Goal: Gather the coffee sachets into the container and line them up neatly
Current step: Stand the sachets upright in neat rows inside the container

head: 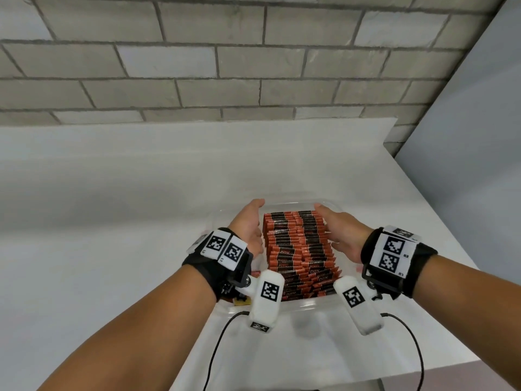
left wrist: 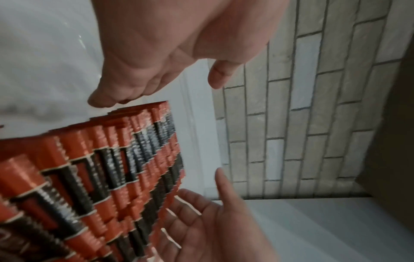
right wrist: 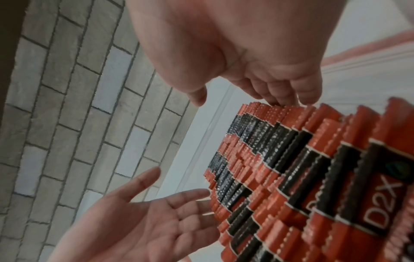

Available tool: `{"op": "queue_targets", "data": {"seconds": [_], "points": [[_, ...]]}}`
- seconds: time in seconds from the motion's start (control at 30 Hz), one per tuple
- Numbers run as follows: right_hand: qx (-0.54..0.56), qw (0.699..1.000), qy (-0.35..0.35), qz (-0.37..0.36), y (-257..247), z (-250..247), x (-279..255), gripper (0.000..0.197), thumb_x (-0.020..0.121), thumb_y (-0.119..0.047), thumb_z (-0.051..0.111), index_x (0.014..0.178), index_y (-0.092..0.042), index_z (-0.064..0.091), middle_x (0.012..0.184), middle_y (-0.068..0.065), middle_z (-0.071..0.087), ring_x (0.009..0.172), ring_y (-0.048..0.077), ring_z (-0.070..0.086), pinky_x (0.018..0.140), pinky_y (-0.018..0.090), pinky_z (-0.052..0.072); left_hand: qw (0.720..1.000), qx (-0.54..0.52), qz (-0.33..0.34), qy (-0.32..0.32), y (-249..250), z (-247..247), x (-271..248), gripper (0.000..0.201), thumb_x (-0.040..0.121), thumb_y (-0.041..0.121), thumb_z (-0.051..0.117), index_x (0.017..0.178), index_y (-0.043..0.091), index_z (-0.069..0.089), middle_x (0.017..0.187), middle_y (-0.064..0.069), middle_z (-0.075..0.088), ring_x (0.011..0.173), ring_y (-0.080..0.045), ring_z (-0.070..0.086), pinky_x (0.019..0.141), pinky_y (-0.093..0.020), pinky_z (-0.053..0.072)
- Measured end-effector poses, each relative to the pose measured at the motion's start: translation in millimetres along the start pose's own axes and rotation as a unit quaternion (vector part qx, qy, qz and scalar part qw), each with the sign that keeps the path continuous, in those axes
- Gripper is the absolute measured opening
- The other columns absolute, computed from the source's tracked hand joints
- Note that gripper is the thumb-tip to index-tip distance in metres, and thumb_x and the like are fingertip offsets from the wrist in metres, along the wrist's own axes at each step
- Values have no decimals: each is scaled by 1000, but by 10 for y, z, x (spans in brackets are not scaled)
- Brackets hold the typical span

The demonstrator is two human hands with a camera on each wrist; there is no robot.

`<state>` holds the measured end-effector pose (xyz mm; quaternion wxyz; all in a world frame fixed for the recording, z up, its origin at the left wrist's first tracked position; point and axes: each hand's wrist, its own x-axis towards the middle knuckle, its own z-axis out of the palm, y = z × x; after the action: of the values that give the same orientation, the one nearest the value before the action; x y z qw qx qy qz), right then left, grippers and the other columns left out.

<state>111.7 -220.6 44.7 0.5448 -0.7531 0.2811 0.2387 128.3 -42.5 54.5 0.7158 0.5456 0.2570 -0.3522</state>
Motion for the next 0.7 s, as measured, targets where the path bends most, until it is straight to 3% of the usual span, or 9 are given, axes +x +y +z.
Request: {"op": "queue_targets", "data": {"seconds": [0.07, 0.13, 0.2, 0.27, 0.37, 0.43, 0.5, 0.6, 0.7], "points": [[-75, 995, 25, -52, -66, -33, -129, 65, 95, -53, 41, 144, -10, 34, 148, 6, 39, 135, 22, 36, 112, 35, 26, 998, 10, 57, -10, 51, -167, -113, 68, 94, 46, 48, 145, 5, 30, 138, -22, 42, 117, -28, 49, 94, -38, 45], [-216, 964, 62, -145, -156, -61, -286, 67, 94, -48, 47, 148, -15, 25, 152, 5, 32, 137, 21, 34, 109, 31, 28, 992, 1, 121, -17, 143, -430, -308, 51, 92, 43, 50, 129, 8, 48, 117, -16, 59, 99, -28, 62, 78, -35, 51], [-322, 915, 64, -233, -264, 0, -449, 58, 93, -41, 53, 144, -20, 33, 145, 1, 42, 130, 18, 42, 98, 23, 32, 985, -1, 171, -2, 242, -759, -505, 37, 92, 41, 50, 115, 13, 57, 106, -12, 68, 89, -29, 69, 69, -35, 54], [-367, 892, 4, -264, -376, 200, -568, 42, 93, -35, 56, 133, -23, 48, 129, -3, 55, 113, 13, 53, 84, 18, 39, 981, 14, 184, 56, 247, -1042, -596, 30, 92, 41, 50, 106, 16, 61, 94, -10, 69, 70, -23, 65, 57, -29, 49], [-454, 846, -102, -260, -461, 686, -573, 32, 93, -31, 56, 123, -19, 58, 117, -3, 61, 101, 11, 57, 78, 19, 42, 977, 97, 142, 123, 77, -1267, -523, 25, 91, 37, 55, 102, 15, 60, 89, -9, 60, 64, -20, 54, 52, -27, 42], [-519, 810, -130, -241, -470, 1006, -472, 36, 94, -31, 54, 121, -8, 60, 122, 4, 61, 104, 18, 58, 86, 27, 47, 974, 160, 114, 111, -43, -1248, -459, 26, 89, 34, 62, 105, 14, 60, 92, -9, 59, 67, -20, 55, 52, -27, 45], [-550, 799, -137, -203, -482, 1302, -336, 42, 94, -34, 50, 119, -2, 60, 121, 11, 62, 104, 25, 59, 87, 32, 50, 974, 177, 115, 86, -104, -1256, -398, 26, 87, 26, 66, 109, 14, 59, 89, -8, 60, 66, -20, 56, 51, -26, 47], [-576, 788, -155, -150, -474, 1534, -252, 37, 94, -36, 47, 117, -9, 58, 120, 8, 61, 100, 22, 57, 77, 27, 44, 973, 175, 127, 79, -162, -1281, -310, 28, 86, 10, 65, 112, 16, 58, 85, -9, 61, 60, -19, 56, 50, -27, 49], [-632, 744, -171, -131, -459, 1624, -223, 42, 96, -36, 46, 127, -9, 52, 128, 7, 56, 113, 23, 54, 84, 28, 42, 976, 159, 134, 65, -207, -1318, -271, 29, 85, 6, 65, 111, 17, 58, 82, -8, 61, 57, -18, 56, 50, -26, 49]]}}
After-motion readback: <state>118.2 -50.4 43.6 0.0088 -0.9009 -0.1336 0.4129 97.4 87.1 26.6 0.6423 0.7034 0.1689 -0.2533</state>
